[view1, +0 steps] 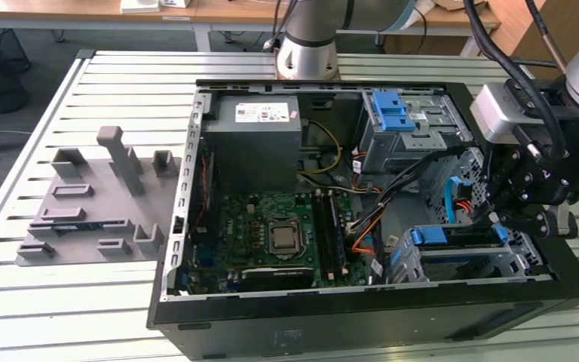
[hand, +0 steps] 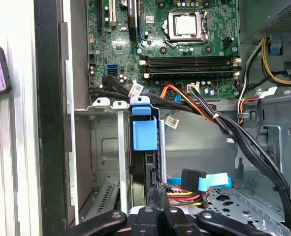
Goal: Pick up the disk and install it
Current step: 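Insert the second disk wire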
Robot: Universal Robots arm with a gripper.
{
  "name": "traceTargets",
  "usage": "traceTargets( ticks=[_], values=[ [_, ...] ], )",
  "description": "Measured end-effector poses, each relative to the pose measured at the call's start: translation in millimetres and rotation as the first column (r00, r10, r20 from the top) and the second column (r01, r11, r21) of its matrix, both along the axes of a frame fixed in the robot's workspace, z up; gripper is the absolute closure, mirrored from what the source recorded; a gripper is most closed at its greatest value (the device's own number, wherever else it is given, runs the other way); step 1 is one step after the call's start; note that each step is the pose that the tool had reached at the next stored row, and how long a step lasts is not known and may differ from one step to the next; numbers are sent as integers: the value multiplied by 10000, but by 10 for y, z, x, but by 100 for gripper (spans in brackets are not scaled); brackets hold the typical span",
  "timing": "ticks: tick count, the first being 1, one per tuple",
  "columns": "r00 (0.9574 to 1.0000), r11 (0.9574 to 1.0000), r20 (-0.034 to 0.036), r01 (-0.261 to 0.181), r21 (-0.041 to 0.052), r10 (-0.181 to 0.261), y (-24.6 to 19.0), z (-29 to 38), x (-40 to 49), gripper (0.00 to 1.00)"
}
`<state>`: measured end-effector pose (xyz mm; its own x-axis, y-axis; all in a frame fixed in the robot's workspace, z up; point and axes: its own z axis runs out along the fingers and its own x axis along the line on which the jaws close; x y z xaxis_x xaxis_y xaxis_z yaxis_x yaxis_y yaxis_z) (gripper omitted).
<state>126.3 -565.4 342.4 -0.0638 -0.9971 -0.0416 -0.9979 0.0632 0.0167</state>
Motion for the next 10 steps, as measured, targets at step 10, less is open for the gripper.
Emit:
traceTargets(
  ticks=[10],
  values=[
    [10000,10000,1,0,0,0,0,-1,-76,89]
  ],
)
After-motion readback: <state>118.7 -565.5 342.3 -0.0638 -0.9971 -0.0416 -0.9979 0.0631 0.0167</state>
